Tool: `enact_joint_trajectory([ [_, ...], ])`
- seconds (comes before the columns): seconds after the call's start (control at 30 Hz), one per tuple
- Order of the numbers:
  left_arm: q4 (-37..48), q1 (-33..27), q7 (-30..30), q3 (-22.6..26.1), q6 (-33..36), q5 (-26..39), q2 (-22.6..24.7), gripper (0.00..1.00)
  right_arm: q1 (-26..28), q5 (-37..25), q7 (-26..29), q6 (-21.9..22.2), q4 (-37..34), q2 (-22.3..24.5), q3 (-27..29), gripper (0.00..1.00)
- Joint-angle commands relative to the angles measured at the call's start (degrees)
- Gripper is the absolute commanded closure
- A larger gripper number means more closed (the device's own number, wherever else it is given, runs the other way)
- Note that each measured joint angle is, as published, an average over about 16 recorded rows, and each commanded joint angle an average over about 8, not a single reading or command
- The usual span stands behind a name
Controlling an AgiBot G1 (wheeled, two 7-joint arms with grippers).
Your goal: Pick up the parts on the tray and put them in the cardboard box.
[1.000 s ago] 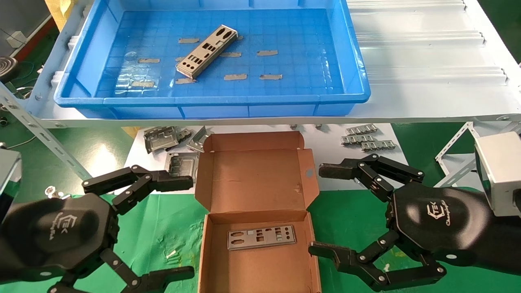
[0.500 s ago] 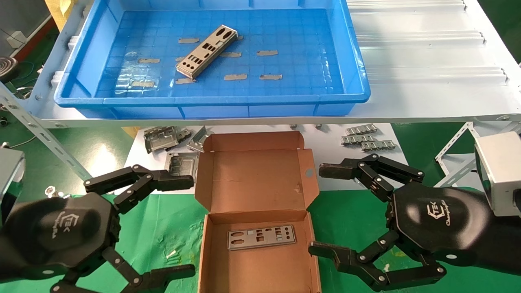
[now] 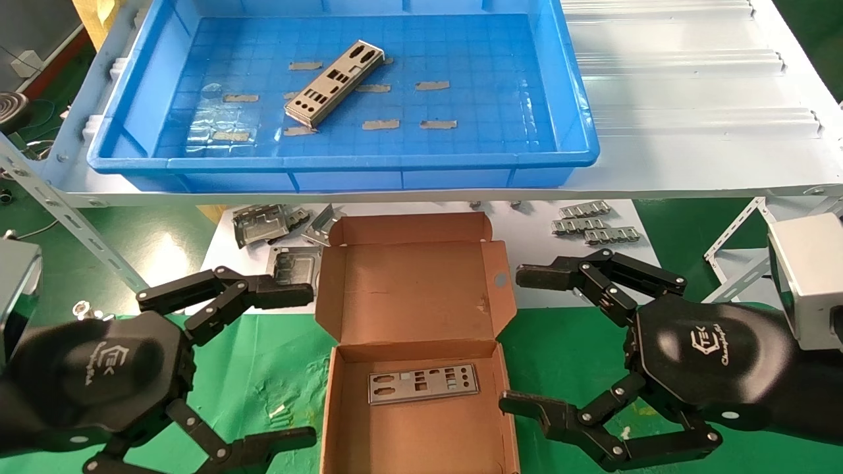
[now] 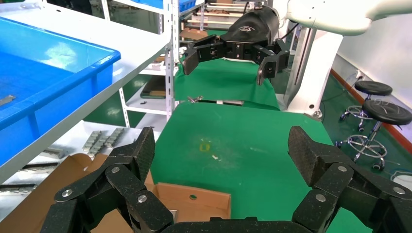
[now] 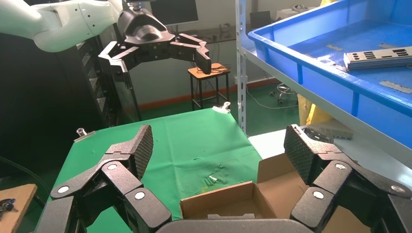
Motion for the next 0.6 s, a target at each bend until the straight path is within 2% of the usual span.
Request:
enact_joint_trajectory([
  [0.03, 0.01, -0.01, 0.01, 0.01, 0.0, 0.01, 0.01, 0.0, 0.0, 0.0, 0.0, 0.0, 0.0, 0.0, 0.0, 0.0],
  [0.6, 0.08, -0.05, 0.04, 0.05, 0.0, 0.02, 0.05, 0.0, 0.0, 0.0, 0.0, 0.0, 0.0, 0.0, 0.0, 0.0],
])
